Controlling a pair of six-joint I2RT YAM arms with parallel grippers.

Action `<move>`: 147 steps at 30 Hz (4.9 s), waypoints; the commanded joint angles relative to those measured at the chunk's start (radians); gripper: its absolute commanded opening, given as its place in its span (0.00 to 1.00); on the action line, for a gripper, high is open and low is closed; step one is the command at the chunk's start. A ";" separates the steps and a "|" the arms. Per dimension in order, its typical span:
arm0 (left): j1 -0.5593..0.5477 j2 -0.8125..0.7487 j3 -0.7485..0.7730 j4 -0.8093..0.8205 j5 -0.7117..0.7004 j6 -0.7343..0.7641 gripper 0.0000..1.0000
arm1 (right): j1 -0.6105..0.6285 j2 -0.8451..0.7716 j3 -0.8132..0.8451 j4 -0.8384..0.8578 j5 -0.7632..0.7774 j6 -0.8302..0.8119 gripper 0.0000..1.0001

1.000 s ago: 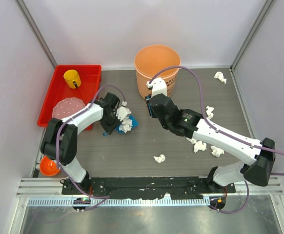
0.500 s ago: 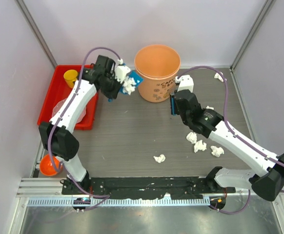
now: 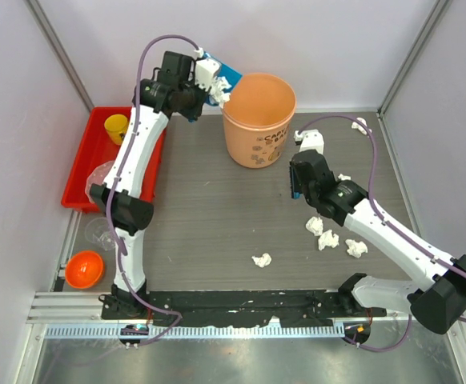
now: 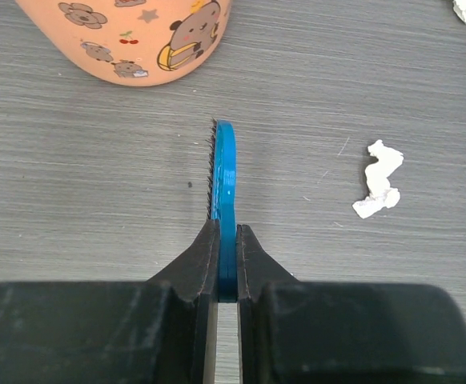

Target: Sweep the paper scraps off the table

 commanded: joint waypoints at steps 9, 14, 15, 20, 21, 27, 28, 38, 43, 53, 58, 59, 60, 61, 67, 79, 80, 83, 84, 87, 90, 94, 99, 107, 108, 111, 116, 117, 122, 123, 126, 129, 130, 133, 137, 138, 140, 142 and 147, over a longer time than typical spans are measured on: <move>-0.157 0.205 0.224 0.314 -0.432 0.208 0.00 | -0.043 -0.019 0.003 -0.007 -0.010 -0.022 0.01; -0.229 0.193 0.100 0.582 -0.660 0.559 0.00 | -0.043 -0.017 0.001 -0.015 -0.014 -0.025 0.01; -0.238 0.182 0.053 0.624 -0.680 0.608 0.00 | -0.045 -0.019 0.004 -0.015 -0.016 -0.025 0.01; -0.284 0.142 -0.119 1.000 -0.782 0.999 0.00 | -0.045 -0.048 0.015 -0.024 -0.019 -0.048 0.01; -0.290 0.135 -0.180 1.053 -0.785 1.061 0.00 | -0.045 -0.056 0.015 -0.026 -0.028 -0.058 0.01; -0.315 0.098 -0.317 1.357 -0.822 1.305 0.00 | -0.045 -0.097 0.027 -0.035 -0.155 -0.151 0.01; -0.315 0.098 -0.305 1.345 -0.829 1.295 0.00 | -0.043 -0.100 0.029 -0.038 -0.180 -0.165 0.01; -0.292 -0.063 -0.100 0.543 -0.790 0.655 0.00 | 0.160 -0.102 0.023 -0.025 -0.785 -0.309 0.01; -0.180 -0.296 -0.283 0.253 -0.583 0.387 0.00 | 0.207 -0.117 -0.057 -0.009 -1.133 -0.324 0.01; -0.029 -0.563 -0.826 0.138 -0.297 0.259 0.00 | 0.230 0.038 -0.115 -0.101 -0.641 -0.403 0.01; -0.011 -0.591 -0.935 0.087 -0.225 0.250 0.00 | 0.221 0.110 -0.076 -0.124 -0.286 -0.360 0.01; -0.013 -0.599 -0.972 0.089 -0.220 0.251 0.00 | 0.213 0.108 -0.062 -0.124 -0.252 -0.354 0.01; -0.013 -0.599 -0.989 0.090 -0.213 0.252 0.00 | 0.212 0.107 -0.053 -0.124 -0.234 -0.346 0.01; -0.013 -0.599 -1.004 0.090 -0.191 0.256 0.00 | 0.207 0.098 -0.042 -0.124 -0.238 -0.345 0.01; -0.020 -0.566 -1.133 0.024 -0.104 0.285 0.00 | 0.207 0.038 0.082 -0.213 -0.405 -0.247 0.01; -0.212 -0.496 -1.331 0.147 -0.075 0.273 0.00 | -0.190 -0.010 0.161 -0.573 -0.041 0.024 0.01; -0.232 -0.462 -1.331 0.154 -0.072 0.270 0.00 | -0.209 0.001 0.170 -0.587 0.074 0.054 0.01; -0.285 -0.390 -1.316 0.182 -0.068 0.262 0.00 | -0.275 0.050 0.200 -0.624 0.124 0.060 0.01; -0.304 -0.372 -1.308 0.182 -0.041 0.261 0.00 | -0.296 0.067 0.210 -0.630 0.119 0.074 0.01; -0.335 -0.312 -1.282 0.175 -0.042 0.264 0.00 | -0.358 0.159 0.213 -0.646 0.046 0.120 0.01; -0.361 -0.280 -1.264 0.164 -0.035 0.278 0.00 | -0.368 0.207 0.167 -0.636 0.059 0.158 0.01; -0.381 -0.247 -1.226 0.147 0.023 0.284 0.00 | -0.368 0.210 0.156 -0.635 0.072 0.189 0.01; -0.413 -0.188 -1.183 0.132 0.048 0.288 0.00 | -0.350 0.205 0.083 -0.555 -0.172 0.171 0.01; -0.434 -0.097 -1.077 0.089 0.033 0.294 0.00 | -0.146 0.156 0.086 -0.347 -0.255 0.180 0.01; -0.434 -0.086 -1.048 0.086 0.028 0.294 0.00 | -0.132 0.162 0.086 -0.330 -0.263 0.166 0.01; -0.436 -0.053 -0.997 0.064 0.011 0.293 0.00 | -0.098 0.196 0.093 -0.275 -0.308 0.134 0.01; -0.436 -0.039 -0.995 0.069 0.019 0.296 0.00 | -0.072 0.193 0.063 -0.132 -0.407 0.117 0.01; -0.436 -0.036 -1.003 0.070 0.016 0.294 0.00 | -0.065 0.190 0.055 -0.088 -0.421 0.113 0.01; -0.431 -0.028 -0.992 0.079 0.020 0.285 0.00 | -0.036 0.176 0.030 0.008 -0.523 0.125 0.01; -0.430 -0.028 -0.988 0.081 0.027 0.282 0.00 | -0.020 0.173 0.033 0.020 -0.525 0.126 0.01; -0.411 -0.040 -0.992 0.111 0.037 0.267 0.00 | 0.003 0.151 0.033 0.045 -0.530 0.126 0.01; -0.375 -0.062 -0.998 0.147 0.060 0.242 0.00 | 0.006 0.135 0.036 0.033 -0.528 0.129 0.01; -0.352 -0.069 -1.000 0.158 0.069 0.236 0.00 | 0.006 0.127 0.040 0.029 -0.525 0.132 0.01; -0.324 -0.088 -1.014 0.177 0.100 0.232 0.00 | 0.006 0.095 0.040 0.032 -0.531 0.137 0.01; -0.322 -0.131 -1.044 0.213 0.145 0.233 0.00 | 0.006 0.079 0.055 0.023 -0.567 0.152 0.01; -0.321 -0.138 -1.051 0.228 0.154 0.230 0.00 | 0.006 0.079 0.078 0.007 -0.497 0.157 0.01; -0.315 -0.160 -1.054 0.234 0.169 0.218 0.00 | 0.006 0.084 0.104 -0.064 -0.426 0.151 0.01; -0.293 -0.166 -1.049 0.210 0.209 0.209 0.00 | 0.006 0.081 0.135 -0.102 -0.334 0.137 0.01; -0.235 -0.198 -1.050 0.180 0.255 0.190 0.00 | 0.006 0.058 0.174 -0.185 -0.232 0.110 0.01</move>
